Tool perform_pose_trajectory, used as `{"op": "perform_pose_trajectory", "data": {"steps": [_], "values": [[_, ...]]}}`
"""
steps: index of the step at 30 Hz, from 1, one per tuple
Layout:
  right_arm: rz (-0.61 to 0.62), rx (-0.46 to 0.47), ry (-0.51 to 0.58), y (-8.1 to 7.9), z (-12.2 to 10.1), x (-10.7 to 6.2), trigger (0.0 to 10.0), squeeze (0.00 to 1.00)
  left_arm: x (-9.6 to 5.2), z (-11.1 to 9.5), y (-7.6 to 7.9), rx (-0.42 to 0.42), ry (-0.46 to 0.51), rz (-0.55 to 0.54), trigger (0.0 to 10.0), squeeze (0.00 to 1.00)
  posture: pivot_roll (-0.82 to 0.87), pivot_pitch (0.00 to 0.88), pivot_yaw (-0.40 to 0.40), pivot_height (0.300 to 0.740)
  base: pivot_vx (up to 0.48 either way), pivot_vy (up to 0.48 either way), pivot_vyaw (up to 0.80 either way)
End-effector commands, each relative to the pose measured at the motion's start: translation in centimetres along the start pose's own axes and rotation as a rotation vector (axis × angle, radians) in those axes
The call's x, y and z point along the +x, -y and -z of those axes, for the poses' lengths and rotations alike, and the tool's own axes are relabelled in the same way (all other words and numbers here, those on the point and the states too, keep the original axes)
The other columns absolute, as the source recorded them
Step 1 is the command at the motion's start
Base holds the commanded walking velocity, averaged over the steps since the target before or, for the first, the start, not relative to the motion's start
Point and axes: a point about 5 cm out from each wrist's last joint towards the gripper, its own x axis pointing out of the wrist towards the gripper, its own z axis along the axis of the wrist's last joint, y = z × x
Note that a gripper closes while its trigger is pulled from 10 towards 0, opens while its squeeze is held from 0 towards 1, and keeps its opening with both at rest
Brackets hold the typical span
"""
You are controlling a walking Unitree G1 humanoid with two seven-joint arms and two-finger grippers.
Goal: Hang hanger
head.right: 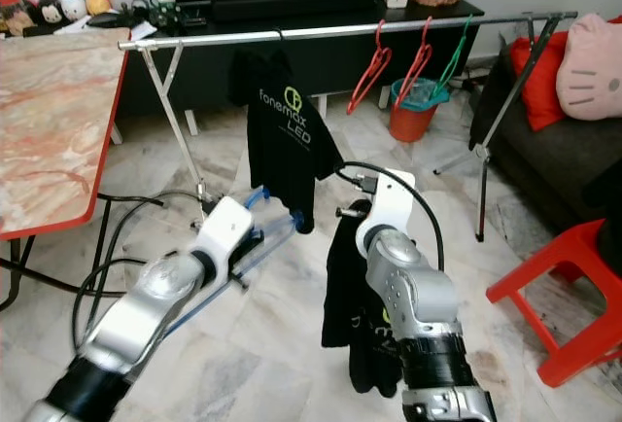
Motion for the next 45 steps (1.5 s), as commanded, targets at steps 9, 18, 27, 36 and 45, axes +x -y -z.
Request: {"op": "perform_pose_trajectory", "data": {"steps": [9,18,27,36,45], "values": [[-0.007,0.064,0.084,-1.6,-2.3,0.8,10.0,0.0,-1.5,-2.1,2.0,-0.044,0.122,0.256,10.0,0.0,0.01,0.0,-0.023,0.74,0.0,0.0,0.0],[-0.004,0.237,0.089,-3.6,-3.2,1.3,10.0,0.0,-0.3,-4.7,3.4,-0.106,0.233,0.255,10.0,0.0,0.01,0.0,-0.024,0.74,0.0,0.0,0.0],[-0.111,0.345,0.068,-7.7,-3.8,0.7,10.0,0.0,1.5,-5.8,2.0,-0.203,0.227,0.037,10.0,0.0,0.0,0.0,-0.023,0.74,0.0,0.0,0.0],[-0.122,0.352,0.067,-8.3,-3.9,0.5,10.0,0.0,1.7,-6.1,2.1,-0.219,0.23,0.029,10.0,0.0,0.0,0.0,-0.023,0.74,0.0,0.0,0.0],[-0.122,0.352,0.067,-8.3,-3.9,0.5,10.0,0.0,1.7,-6.1,2.1,-0.219,0.23,0.029,10.0,0.0,0.0,0.0,-0.023,0.74,0.0,0.0,0.0]]}}
